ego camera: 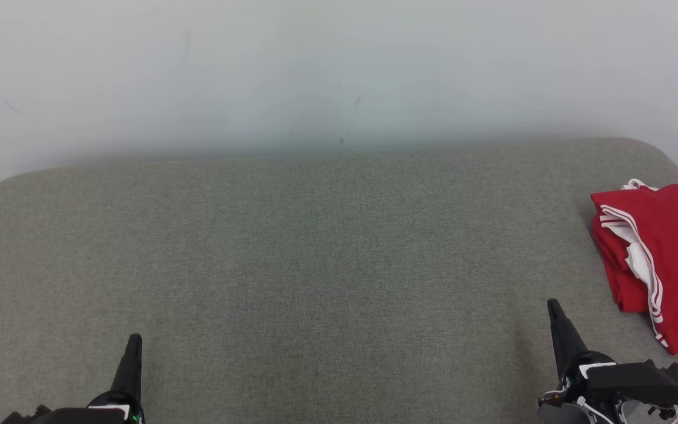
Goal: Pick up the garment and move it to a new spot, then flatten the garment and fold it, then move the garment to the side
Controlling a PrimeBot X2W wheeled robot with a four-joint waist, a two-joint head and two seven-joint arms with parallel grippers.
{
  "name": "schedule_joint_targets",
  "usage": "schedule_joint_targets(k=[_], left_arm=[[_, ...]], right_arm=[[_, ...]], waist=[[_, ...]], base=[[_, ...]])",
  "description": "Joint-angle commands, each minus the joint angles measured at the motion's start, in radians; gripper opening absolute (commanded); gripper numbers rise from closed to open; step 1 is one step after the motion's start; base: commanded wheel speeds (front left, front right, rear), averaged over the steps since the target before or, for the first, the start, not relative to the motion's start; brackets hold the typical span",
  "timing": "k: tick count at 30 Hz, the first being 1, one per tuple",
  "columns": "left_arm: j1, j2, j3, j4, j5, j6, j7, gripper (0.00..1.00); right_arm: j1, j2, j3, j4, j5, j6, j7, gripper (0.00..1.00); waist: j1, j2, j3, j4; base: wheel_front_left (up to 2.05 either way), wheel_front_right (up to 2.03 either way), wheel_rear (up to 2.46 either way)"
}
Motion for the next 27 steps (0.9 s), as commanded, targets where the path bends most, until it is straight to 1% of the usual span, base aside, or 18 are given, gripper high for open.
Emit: schedule_joint_targets(k=[1,17,27], left_arm=[[-0.016,0.004,0.004,-0.006,-0.022,-0.004,0.006,0.00],[-0.030,0.004,0.009,-0.008,-0.134,-0.010,0.034,0.00],[-0.030,0.004,0.009,-0.008,-0.130,-0.008,0.033,0.00]], right_arm=[[-0.008,0.001,-0.002,-0.010,0.019,-0.002,0.007,0.00],[-0.013,0.001,-0.012,-0.024,0.136,-0.002,0.034,0.00],[-0.012,0.001,-0.011,-0.023,0.131,-0.002,0.034,0.00]], waist=[[-0.0001,-0.0001,0.000,0.001],[-0.0001,-0.0001,0.005,0.007],[-0.0001,-0.0001,0.005,0.007]], base=[[0.00,0.00,0.00],[0.00,0.00,0.00],[0.00,0.00,0.00]])
